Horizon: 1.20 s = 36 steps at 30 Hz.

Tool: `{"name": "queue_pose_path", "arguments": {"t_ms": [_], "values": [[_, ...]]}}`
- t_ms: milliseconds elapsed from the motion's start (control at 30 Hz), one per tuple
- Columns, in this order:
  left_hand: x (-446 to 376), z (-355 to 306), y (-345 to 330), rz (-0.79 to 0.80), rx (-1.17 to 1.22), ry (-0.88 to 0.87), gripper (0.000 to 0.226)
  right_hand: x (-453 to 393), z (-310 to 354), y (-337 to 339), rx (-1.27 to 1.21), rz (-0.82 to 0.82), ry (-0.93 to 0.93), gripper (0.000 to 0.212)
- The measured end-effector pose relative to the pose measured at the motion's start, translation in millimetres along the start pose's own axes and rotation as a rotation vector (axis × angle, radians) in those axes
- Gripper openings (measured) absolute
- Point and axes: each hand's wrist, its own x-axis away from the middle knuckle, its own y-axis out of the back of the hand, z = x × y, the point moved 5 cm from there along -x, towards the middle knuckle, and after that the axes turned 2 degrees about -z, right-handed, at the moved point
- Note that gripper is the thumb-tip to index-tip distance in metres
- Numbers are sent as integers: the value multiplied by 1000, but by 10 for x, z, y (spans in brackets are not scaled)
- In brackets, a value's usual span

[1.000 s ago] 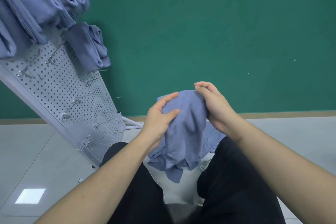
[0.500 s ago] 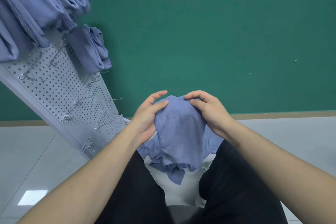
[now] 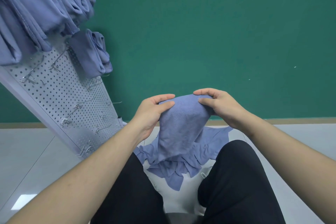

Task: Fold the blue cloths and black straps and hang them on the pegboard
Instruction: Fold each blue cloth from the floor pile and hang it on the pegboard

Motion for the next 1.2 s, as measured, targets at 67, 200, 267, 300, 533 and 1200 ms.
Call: {"name": "queue_pose_path", "arguments": {"t_ms": [67,200,267,300,533,1200], "values": [[-35,-46,2,6,-31,-14,21,-37,11,31,-5,-7,12,28],[-117,-113,53,0,-106,-28,24,-91,69,92,-64,9,-25,29],[-141,-140,71,3,-140,-22,22,-97,119,97,-83,56,-67,23],[-146,-157,71,7,-160,-16,22,-97,148,101,-57,74,-74,21],[-179,-222,68,60,-381,-9,35,-93,267,101,77,136,-88,17],[-143,-397,50,123,-787,-105,6,-80,282,123,474,267,-73,4]]}}
